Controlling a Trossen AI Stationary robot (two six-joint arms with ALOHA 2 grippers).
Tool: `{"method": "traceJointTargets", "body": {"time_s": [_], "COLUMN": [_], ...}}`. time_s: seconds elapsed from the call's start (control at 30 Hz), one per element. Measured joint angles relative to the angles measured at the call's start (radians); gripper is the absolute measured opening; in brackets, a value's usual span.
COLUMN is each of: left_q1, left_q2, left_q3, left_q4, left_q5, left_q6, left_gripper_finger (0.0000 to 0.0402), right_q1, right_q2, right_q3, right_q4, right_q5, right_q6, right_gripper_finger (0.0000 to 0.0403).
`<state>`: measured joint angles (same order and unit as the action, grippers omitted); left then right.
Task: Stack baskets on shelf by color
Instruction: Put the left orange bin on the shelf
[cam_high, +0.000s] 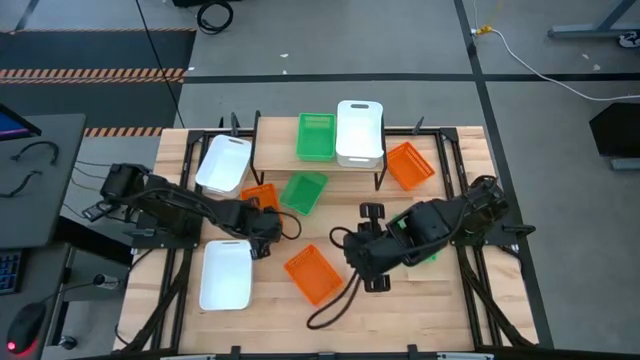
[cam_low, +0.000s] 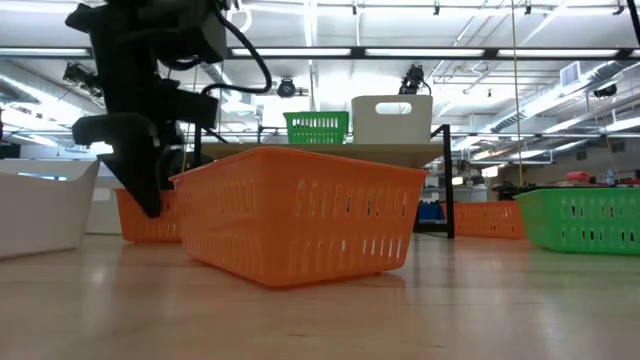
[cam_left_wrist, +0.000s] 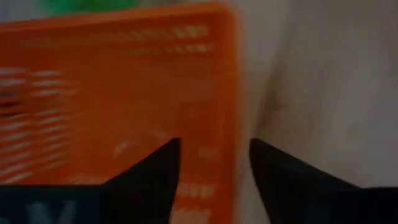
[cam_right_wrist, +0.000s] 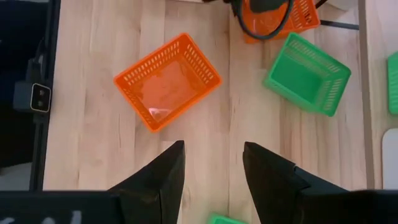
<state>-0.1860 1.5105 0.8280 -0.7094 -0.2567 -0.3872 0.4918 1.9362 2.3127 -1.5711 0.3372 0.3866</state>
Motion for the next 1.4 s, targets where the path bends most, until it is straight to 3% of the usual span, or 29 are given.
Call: {"method": "traceJointTargets", "body": {"time_s": [0.17, 0.2, 0.4, 0.53, 0.87, 1.03, 1.27, 1.4], "left_q1": [0.0, 0.0, -0.024, -0.062, -0.063, 0.011, 0.199, 0.304], "left_q2": [0.026, 0.026, 0.015, 0.015, 0.014, 0.013, 0.014, 0.014], "left_q3": [-0.001, -0.001, 0.074, 0.237, 0.638, 0.678, 0.67, 0.67], "left_q4": [0.001, 0.0, -0.083, -0.243, -0.632, -0.647, -0.653, -0.604], "left_q5": [0.073, 0.074, 0.079, 0.064, -0.12, -0.146, -0.14, -0.047], "left_q6": [-0.028, -0.039, -0.055, -0.051, 0.092, 0.265, 0.422, 0.526], "left_gripper_finger": [0.0031, 0.0017, 0.0006, 0.0004, 0.0002, 0.0002, 0.0002, 0.0002], "right_q1": [0.025, 0.029, 0.045, 0.045, 0.029, 0.028, 0.036, 0.045], "right_q2": [0.0, 0.0, 0.0, 0.0, 0.0, 0.0, 0.0, 0.0], "right_q3": [0.0, 0.0, 0.0, 0.0, 0.0, 0.0, 0.0, 0.0], "right_q4": [0.0, 0.0, 0.0, 0.0, 0.0, 0.0, 0.0, 0.0], "right_q5": [0.044, 0.053, 0.074, 0.096, 0.096, 0.096, 0.096, 0.096], "right_q6": [0.011, 0.013, 0.014, -0.005, -0.03, -0.03, 0.002, 0.011], "right_gripper_finger": [0.0168, 0.0168, 0.0167, 0.0168, 0.0168, 0.0168, 0.0168, 0.0168]}}
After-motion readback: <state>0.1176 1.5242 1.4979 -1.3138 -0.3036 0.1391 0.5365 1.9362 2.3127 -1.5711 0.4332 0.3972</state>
